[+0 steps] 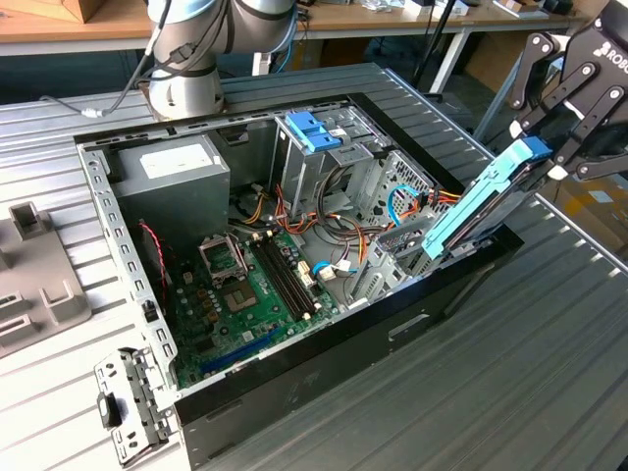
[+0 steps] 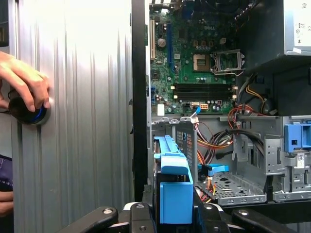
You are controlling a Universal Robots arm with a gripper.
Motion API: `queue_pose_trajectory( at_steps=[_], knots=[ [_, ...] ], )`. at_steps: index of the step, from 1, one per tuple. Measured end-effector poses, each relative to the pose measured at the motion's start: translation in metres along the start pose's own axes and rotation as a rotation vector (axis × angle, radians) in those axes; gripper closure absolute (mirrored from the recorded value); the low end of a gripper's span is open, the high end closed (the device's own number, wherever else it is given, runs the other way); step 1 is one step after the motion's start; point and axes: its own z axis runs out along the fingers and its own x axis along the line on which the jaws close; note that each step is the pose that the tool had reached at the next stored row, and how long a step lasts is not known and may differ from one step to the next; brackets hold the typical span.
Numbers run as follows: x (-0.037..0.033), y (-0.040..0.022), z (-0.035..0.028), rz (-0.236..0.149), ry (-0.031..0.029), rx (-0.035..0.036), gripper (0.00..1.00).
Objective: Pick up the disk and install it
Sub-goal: 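Insert the disk into the insertion slot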
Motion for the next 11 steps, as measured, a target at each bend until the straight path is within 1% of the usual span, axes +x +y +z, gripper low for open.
queue_pose_trajectory(
  at_steps=[6,10,11],
  knots=[
    [-0.0007,0.0062,0.0014,0.000,-0.0006,0.0000,0.63],
    [-0.0031,0.0093,0.0026,0.000,-0.0010,0.0000,0.63],
    [-0.0048,0.0099,0.0033,0.000,-0.0012,0.0000,0.63]
  ],
)
